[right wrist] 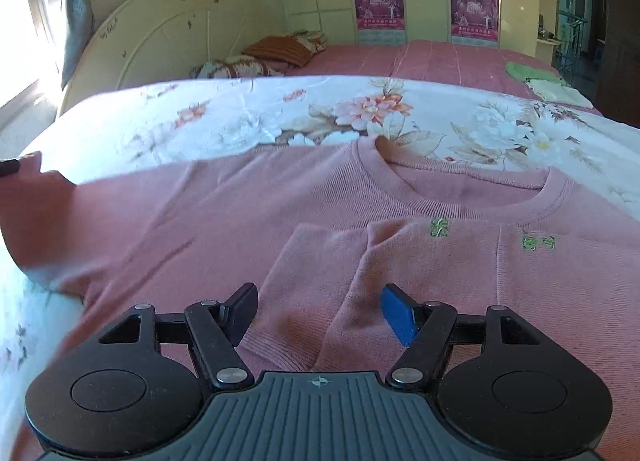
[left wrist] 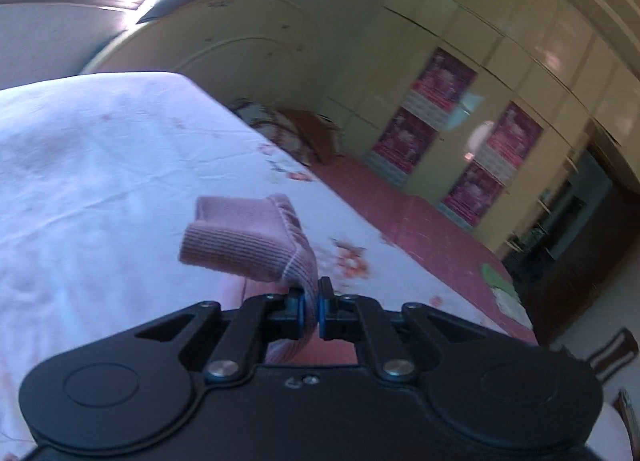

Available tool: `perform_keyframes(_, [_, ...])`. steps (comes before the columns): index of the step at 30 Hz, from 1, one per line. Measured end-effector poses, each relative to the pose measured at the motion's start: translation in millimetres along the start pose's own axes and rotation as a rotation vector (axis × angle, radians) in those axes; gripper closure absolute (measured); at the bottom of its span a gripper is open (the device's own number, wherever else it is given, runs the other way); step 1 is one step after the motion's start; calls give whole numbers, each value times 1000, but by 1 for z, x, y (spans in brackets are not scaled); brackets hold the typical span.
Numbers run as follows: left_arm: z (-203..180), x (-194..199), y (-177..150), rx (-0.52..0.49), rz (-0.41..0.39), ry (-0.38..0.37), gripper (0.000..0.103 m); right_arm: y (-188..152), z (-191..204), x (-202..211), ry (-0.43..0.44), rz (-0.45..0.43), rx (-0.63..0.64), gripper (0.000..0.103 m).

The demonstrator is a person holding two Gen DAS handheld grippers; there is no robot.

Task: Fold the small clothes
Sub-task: 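Fold the held sleeve across the body with the left gripper and release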

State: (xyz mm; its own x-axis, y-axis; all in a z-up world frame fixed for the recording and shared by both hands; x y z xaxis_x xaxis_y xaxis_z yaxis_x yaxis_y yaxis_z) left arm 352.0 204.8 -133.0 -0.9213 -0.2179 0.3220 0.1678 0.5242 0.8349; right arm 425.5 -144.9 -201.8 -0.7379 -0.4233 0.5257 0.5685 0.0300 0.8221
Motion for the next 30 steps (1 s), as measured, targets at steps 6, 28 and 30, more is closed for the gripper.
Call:
perform_keyframes(6, [-133,-4,-77,-96,209,-297,97,12,-29,31,-28,-47,-74,34])
perform_keyframes(28, [-161,23,-125,-358,263,-322,30,6,-44,66,0,-54,-181,34])
perform_keyframes(30, [-132,13,-114,-338,258,-192,29,10,-27,58,26,-49,-148,34])
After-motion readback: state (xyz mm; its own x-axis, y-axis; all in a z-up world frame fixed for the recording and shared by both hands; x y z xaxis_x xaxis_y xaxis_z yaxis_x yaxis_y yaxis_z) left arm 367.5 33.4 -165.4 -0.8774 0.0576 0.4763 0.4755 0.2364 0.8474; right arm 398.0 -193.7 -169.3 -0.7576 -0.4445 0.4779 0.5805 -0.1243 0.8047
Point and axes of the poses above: each gripper's, at about its wrist camera, not at the fingertips, and x roughly against the way its jaws point, z to its left, y to its top, the point moved 3 cm from there along -x, roughly the way its jaws point, and after that the axes turned 11 degrees about -z, right-handed, at the moved point
